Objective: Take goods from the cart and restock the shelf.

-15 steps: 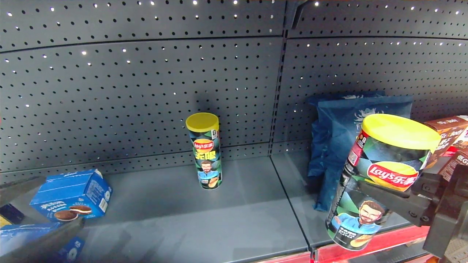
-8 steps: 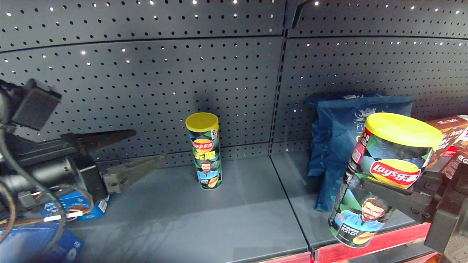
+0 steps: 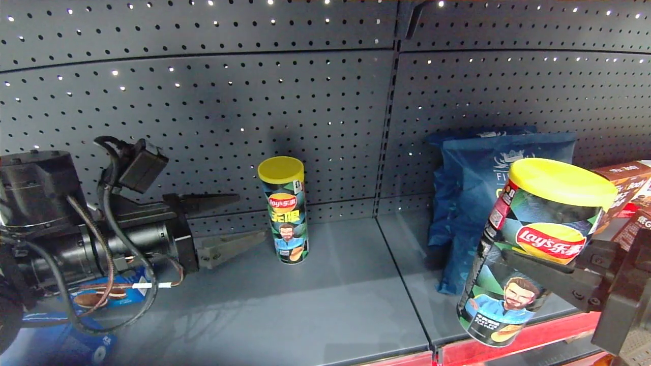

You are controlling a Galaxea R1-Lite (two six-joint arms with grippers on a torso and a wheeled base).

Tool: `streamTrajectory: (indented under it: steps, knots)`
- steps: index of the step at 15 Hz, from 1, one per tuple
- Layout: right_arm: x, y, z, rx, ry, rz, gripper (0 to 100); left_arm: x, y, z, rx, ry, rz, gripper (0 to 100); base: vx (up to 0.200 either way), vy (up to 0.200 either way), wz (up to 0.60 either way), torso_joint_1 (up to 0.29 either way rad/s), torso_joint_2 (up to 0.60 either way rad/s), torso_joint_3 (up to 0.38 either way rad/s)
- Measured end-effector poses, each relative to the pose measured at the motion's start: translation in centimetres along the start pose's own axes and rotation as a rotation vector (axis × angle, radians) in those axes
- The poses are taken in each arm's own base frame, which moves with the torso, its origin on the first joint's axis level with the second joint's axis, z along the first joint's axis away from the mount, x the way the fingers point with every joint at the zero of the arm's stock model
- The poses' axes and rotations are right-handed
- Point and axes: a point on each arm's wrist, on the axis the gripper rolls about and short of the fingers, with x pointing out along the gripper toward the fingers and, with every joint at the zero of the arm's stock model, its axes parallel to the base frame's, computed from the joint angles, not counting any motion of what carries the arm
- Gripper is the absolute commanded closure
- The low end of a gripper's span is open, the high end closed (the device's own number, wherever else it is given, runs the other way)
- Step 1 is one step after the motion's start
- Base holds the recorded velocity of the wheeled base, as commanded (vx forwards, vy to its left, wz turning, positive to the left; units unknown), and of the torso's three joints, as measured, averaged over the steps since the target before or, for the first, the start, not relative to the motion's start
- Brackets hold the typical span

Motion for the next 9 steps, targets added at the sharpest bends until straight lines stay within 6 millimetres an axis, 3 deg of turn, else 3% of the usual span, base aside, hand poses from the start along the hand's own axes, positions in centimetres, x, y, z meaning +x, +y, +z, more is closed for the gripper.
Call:
streamTrajectory:
  steps: [9]
  knots:
    - [0.0,0.0,0.0,0.0,0.0,0.003,100,3.4,4.5,-3.3,0.024,-0.061,-0.087,0,0.0,0.0,0.0,0.0,0.0,0.0]
